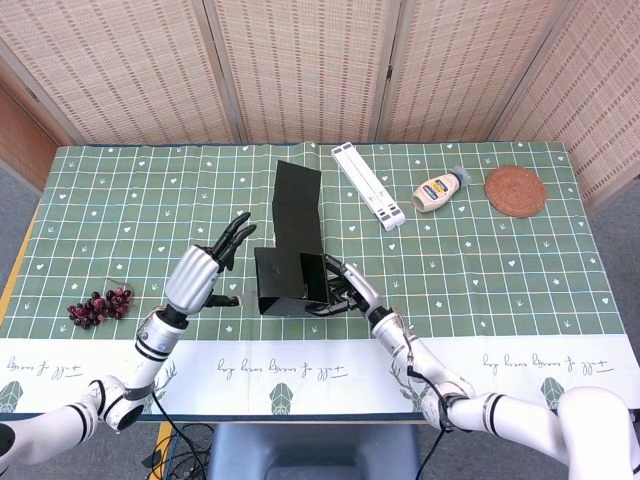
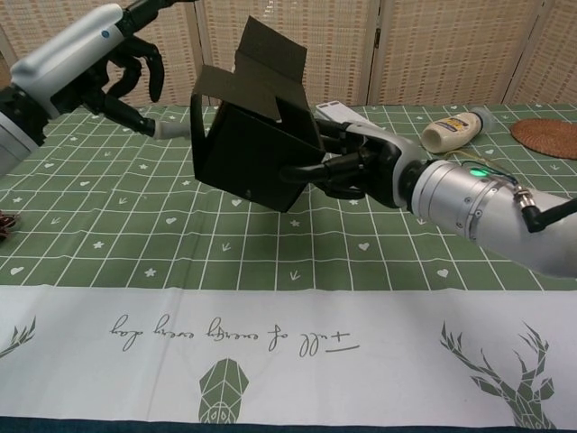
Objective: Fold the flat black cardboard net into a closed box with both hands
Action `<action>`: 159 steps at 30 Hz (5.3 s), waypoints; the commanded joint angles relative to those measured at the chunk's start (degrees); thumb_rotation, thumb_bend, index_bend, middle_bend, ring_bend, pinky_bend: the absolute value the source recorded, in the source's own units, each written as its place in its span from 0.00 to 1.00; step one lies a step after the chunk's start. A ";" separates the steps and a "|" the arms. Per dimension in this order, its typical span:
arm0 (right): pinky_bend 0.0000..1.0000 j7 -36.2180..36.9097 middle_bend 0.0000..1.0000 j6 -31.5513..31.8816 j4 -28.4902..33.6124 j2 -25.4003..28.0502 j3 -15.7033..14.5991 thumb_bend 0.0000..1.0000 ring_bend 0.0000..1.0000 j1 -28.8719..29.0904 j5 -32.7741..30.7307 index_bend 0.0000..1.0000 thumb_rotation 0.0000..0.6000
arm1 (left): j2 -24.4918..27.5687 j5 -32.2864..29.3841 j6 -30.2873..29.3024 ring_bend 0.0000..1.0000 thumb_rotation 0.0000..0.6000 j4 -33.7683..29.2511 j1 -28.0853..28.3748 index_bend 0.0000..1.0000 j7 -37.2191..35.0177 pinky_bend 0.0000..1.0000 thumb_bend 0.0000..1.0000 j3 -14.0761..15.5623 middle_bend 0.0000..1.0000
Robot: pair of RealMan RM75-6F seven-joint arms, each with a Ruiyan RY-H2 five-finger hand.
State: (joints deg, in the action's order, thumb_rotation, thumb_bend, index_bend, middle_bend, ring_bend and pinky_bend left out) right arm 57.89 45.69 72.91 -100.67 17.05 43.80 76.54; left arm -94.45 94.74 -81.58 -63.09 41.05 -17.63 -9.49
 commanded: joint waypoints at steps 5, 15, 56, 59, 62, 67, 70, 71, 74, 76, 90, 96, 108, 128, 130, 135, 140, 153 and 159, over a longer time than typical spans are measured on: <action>1.00 -3.12 0.46 -0.84 -0.87 -0.81 0.20 0.08 0.78 0.86 -1.47 0.37 1.00 | 1.02 2.11 1.20 0.61 1.00 1.94 1.71 0.18 2.10 0.85 0.12 1.45 0.04; 1.00 -6.30 0.46 -1.99 -1.93 -1.34 0.12 0.08 0.78 1.92 -1.97 0.37 1.00 | 1.96 5.14 2.60 0.62 1.00 5.28 3.58 0.29 2.42 0.85 0.12 4.50 0.13; 1.00 -12.15 0.45 -4.15 -13.47 -9.06 -1.25 0.08 0.78 4.61 -1.83 0.37 1.00 | -2.54 6.54 10.08 0.64 1.00 13.77 5.05 0.37 -7.97 0.85 0.12 13.78 0.25; 1.00 -11.27 0.45 -3.85 -14.36 -9.48 -1.93 0.08 0.78 4.39 -0.88 0.37 1.00 | -2.96 6.57 10.79 0.65 1.00 13.85 5.07 0.37 -7.87 0.85 0.12 14.27 0.25; 1.00 -10.08 0.45 -3.55 -15.34 -9.86 -2.61 0.08 0.78 4.19 0.11 0.37 1.00 | -3.41 6.72 11.01 0.65 1.00 14.15 5.09 0.37 -7.73 0.85 0.12 14.63 0.25; 1.00 -8.07 0.45 -2.41 -17.01 -10.61 -3.57 0.08 0.78 3.79 1.71 0.37 1.00 | -3.56 7.25 11.41 0.66 1.00 14.55 5.39 0.37 -6.89 0.85 0.12 15.24 0.25; 1.00 -6.89 0.45 -2.05 -17.85 -10.93 -4.17 0.08 0.78 3.61 2.48 0.37 1.00 | -3.33 7.64 11.93 0.66 1.00 14.15 5.72 0.37 -6.01 0.85 0.12 15.68 0.25; 1.00 -6.66 0.45 -1.85 -18.21 -11.06 -4.44 0.08 0.78 3.56 2.82 0.37 1.00 | -3.25 7.72 12.10 0.66 1.00 13.97 5.83 0.37 -5.49 0.85 0.12 15.75 0.25; 1.00 -6.09 0.45 -1.17 -19.05 -11.43 -4.92 0.09 0.78 3.28 3.36 0.37 1.00 | -3.17 7.82 12.24 0.66 1.00 13.49 6.04 0.38 -4.48 0.85 0.12 15.78 0.27; 1.00 -5.53 0.45 -0.92 -19.29 -11.51 -5.09 0.09 0.78 3.14 3.58 0.37 1.00 | -3.10 7.84 12.22 0.66 1.00 13.09 6.13 0.40 -4.20 0.85 0.12 15.76 0.28; 1.00 -6.49 0.40 -0.56 -17.96 -11.11 -5.70 0.11 0.78 2.27 3.27 0.32 1.00 | -2.52 8.91 13.14 0.72 1.00 11.71 7.35 0.42 -1.35 0.85 0.12 16.54 0.31; 1.00 -7.87 0.35 -1.50 -16.42 -10.39 -5.78 0.11 0.78 1.98 2.47 0.23 1.00 | -2.65 9.36 13.50 0.64 1.00 11.62 7.86 0.43 -0.57 0.85 0.12 16.82 0.31; 1.00 -10.06 0.32 -1.89 -15.08 -10.13 -5.21 0.11 0.78 1.51 1.26 0.19 1.00 | -3.70 10.38 12.93 0.64 1.00 13.73 8.53 0.52 1.01 0.85 0.12 17.23 0.41; 1.00 -11.21 0.31 -2.00 -14.98 -10.52 -4.84 0.12 0.78 1.04 0.88 0.17 1.00 | -4.69 10.98 11.86 0.65 1.00 15.64 8.75 0.60 0.88 0.85 0.12 18.01 0.48; 1.00 -11.22 0.31 -1.96 -14.95 -10.49 -4.77 0.12 0.78 1.00 0.89 0.17 1.00 | -4.77 10.99 11.78 0.65 1.00 15.73 8.78 0.60 0.80 0.85 0.12 18.03 0.48; 1.00 -11.27 0.31 -1.96 -14.83 -10.40 -4.72 0.12 0.78 0.93 0.96 0.17 1.00 | -4.86 11.02 11.55 0.65 1.00 15.86 8.82 0.60 0.83 0.85 0.12 18.09 0.48; 1.00 -11.36 0.31 -1.90 -14.79 -10.44 -4.67 0.12 0.78 0.86 0.99 0.17 1.00 | -4.88 10.96 11.50 0.65 1.00 15.84 8.83 0.61 0.87 0.85 0.12 18.16 0.49; 1.00 -11.63 0.31 -2.02 -15.01 -10.70 -4.57 0.12 0.78 0.86 1.00 0.17 1.00 | -5.23 10.90 11.19 0.75 1.00 16.55 8.73 0.62 0.42 0.85 0.12 18.37 0.51; 1.00 -11.73 0.31 -2.03 -15.01 -10.69 -4.51 0.12 0.78 0.83 0.99 0.17 1.00 | -4.97 10.65 10.97 0.74 1.00 16.15 8.40 0.57 0.72 0.85 0.12 18.38 0.50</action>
State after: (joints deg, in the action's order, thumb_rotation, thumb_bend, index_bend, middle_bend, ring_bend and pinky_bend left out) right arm 46.17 43.65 57.90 -111.36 12.54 44.64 77.54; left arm -99.46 105.41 -70.58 -46.92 49.47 -16.94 8.90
